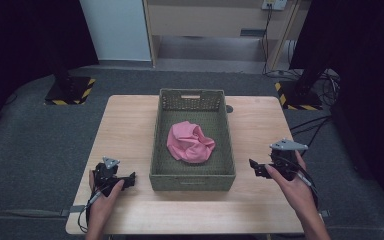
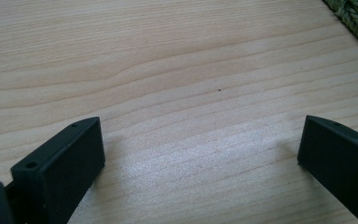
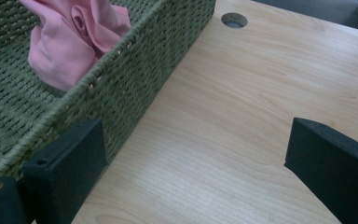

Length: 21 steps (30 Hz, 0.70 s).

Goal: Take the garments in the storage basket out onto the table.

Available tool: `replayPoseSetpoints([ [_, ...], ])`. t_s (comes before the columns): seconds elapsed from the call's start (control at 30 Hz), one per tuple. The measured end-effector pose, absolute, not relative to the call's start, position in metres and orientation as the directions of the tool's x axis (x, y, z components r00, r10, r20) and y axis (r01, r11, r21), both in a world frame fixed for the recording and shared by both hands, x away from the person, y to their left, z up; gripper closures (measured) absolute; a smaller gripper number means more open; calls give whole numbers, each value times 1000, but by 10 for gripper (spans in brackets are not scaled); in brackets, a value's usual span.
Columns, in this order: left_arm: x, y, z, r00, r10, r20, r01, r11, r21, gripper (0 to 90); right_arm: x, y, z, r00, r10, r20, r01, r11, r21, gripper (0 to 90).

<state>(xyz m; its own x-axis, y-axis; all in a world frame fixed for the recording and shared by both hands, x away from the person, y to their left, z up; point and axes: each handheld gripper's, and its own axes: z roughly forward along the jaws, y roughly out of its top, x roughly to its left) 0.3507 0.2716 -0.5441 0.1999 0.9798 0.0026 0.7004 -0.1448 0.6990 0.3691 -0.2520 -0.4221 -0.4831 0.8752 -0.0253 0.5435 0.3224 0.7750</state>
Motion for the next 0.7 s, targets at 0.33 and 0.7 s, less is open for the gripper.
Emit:
replayPoseSetpoints([
  [0.33, 351, 272, -544, 201, 980, 2, 700, -145, 699, 0, 374, -243, -409, -495, 869, -17, 534, 320, 783, 54],
  [0.7, 351, 272, -544, 201, 980, 2, 701, -146, 699, 0, 382, -231, -395, -516, 856, -17, 517, 327, 791, 54],
])
